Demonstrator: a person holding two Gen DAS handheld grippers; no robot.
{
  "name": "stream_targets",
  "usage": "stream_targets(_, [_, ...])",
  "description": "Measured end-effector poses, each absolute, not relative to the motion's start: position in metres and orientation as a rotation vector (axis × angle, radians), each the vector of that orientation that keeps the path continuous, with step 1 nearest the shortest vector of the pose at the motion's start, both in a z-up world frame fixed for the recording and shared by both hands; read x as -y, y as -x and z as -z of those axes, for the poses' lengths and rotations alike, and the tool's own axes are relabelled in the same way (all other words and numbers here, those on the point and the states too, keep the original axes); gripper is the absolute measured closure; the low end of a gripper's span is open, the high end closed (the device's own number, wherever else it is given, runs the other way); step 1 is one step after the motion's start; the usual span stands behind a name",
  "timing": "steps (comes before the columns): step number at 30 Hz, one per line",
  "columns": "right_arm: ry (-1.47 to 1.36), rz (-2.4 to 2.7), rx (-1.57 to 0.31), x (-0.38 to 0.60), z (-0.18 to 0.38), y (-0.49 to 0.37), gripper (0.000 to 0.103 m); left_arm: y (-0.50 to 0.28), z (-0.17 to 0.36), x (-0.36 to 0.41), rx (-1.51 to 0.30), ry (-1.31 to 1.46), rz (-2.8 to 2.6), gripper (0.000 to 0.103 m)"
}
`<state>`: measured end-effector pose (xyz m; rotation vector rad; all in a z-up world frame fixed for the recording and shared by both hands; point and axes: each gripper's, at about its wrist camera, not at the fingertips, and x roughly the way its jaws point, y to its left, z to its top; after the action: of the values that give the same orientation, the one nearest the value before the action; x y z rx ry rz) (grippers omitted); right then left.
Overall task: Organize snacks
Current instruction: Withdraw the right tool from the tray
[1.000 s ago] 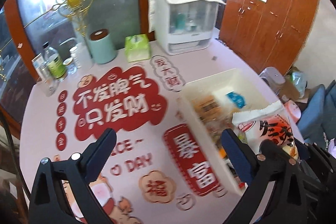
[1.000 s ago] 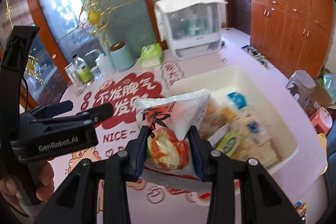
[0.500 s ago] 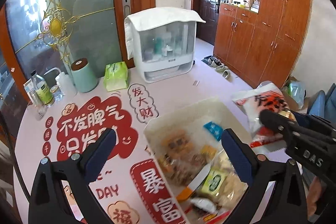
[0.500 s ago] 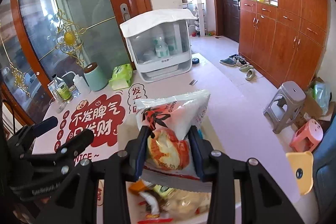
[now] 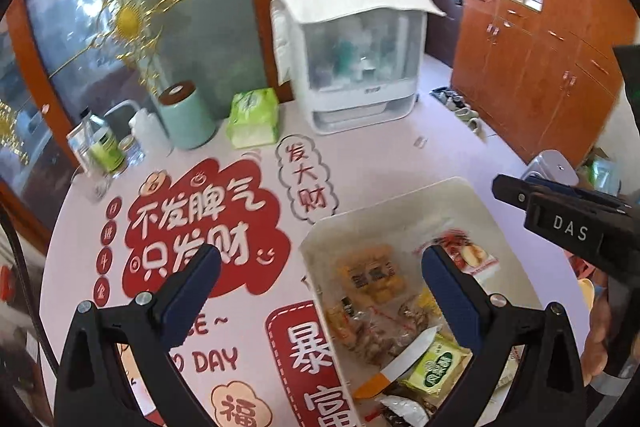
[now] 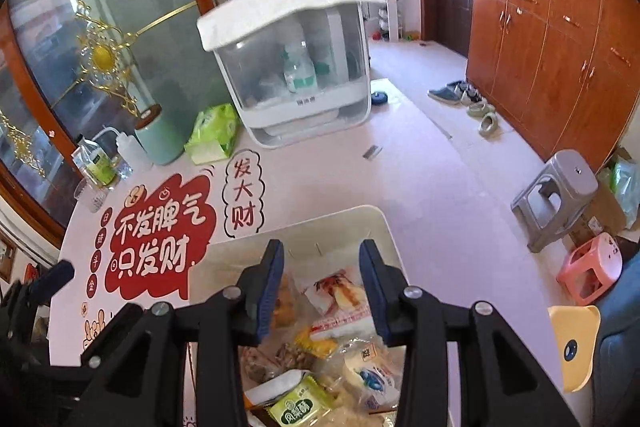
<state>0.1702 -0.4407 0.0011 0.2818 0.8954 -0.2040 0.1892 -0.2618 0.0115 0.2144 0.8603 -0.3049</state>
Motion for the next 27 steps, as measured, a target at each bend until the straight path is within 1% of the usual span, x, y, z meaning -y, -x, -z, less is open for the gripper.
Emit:
stream_targets(5, [-0.266, 0.179, -0.939, 0.433, 0.012, -0.172, 0.063, -0.185, -0.006, 0.252, -0.862, -0.251, 0.258, 0.003])
stream_targets(12, [-0.259, 0.138, -0.973, 0.414, 0.021, -0.161, 0.062, -0.178, 0.001, 0.240, -0.909, -0.261, 0.235, 0.003])
stream_targets(27, [-0.262, 0.075, -1.026, 0.367, 0.041, -0.110, 0.060, -0.147, 0.014, 0.209, -0.993, -0.218, 0.249, 0.003])
